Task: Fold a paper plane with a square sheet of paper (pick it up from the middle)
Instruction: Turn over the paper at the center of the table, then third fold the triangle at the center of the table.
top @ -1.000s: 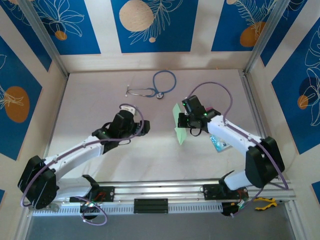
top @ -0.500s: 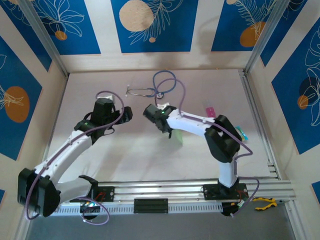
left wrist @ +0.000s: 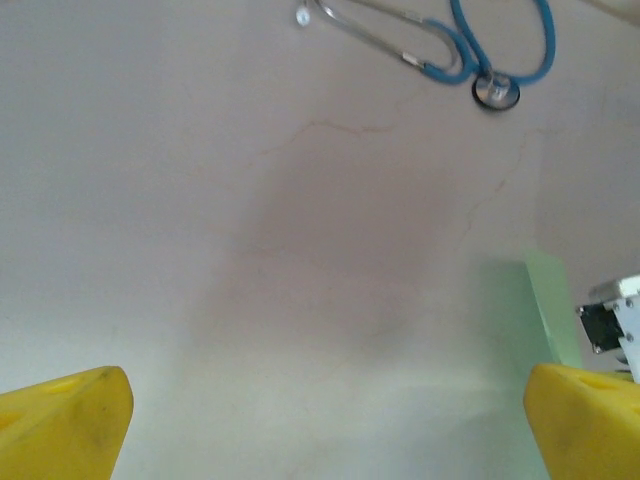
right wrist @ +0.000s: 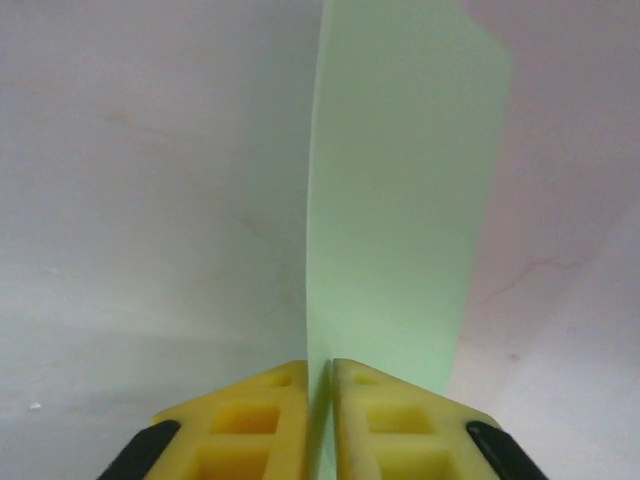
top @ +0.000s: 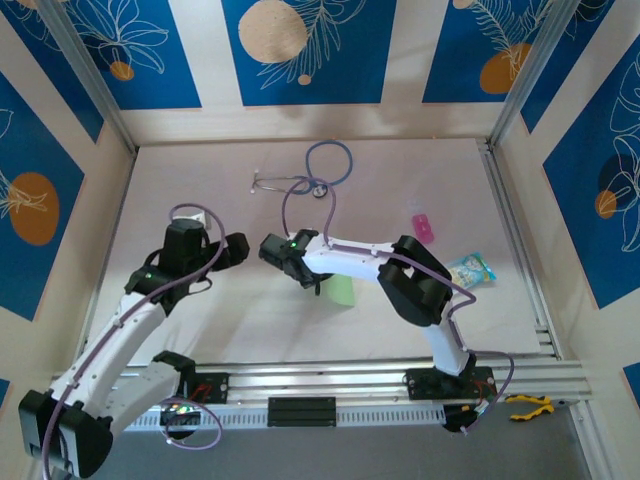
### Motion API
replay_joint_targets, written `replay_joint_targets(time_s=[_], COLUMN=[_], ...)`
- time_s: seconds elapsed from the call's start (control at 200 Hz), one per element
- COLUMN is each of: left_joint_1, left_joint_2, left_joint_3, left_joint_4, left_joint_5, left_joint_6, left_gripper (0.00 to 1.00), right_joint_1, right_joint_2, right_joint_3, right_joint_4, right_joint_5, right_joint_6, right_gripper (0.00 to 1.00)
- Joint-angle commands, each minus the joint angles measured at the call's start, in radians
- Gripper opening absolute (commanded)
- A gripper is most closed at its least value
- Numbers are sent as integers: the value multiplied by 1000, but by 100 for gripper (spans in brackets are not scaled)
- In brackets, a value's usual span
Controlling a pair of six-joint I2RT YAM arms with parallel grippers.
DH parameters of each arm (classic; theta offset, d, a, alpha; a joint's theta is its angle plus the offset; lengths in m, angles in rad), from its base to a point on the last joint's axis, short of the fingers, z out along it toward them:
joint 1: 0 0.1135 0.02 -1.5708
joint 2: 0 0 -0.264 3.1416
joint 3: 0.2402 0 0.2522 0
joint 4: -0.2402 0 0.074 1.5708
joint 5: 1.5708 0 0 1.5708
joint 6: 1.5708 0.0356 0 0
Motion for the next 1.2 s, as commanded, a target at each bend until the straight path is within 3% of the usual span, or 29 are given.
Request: replay_joint_targets(time_s=[0.0, 0.12, 0.285, 0.4, 0.525, 0.7, 0.905, 1.196], left_joint_1=[14, 16, 18, 16, 13, -3, -50, -128], left_joint_2=[50, 91, 88, 101, 154, 228, 326, 431], left_joint_3=[36, 61, 23, -35, -82, -83, -62, -40], left_joint_4=[-33, -51, 37, 166, 267, 315, 404, 453], left_joint_5=[91, 155, 344, 457, 495, 543, 562, 566], left_joint_6=[0, 4, 32, -35, -163, -175, -224, -272], left_gripper=[100, 100, 99, 88, 81, 75, 69, 68], right_joint_1=[-7, -40, -119, -205, -305, -431, -549, -586], right_joint_2=[-53, -173, -366, -493, -609, -732, -743, -661], right_joint_3=[-38, -158, -379, -529, -696, -887, -984, -964], right_joint_4=[103, 318, 581, 657, 747, 847, 926, 965], right_joint_5=[-168, -357, -535, -615, -703, -793, -953, -1040], right_joint_6=[2, -4, 66, 106, 140, 206, 224, 203], right_gripper=[24, 44, 47, 44, 39, 34, 24, 12])
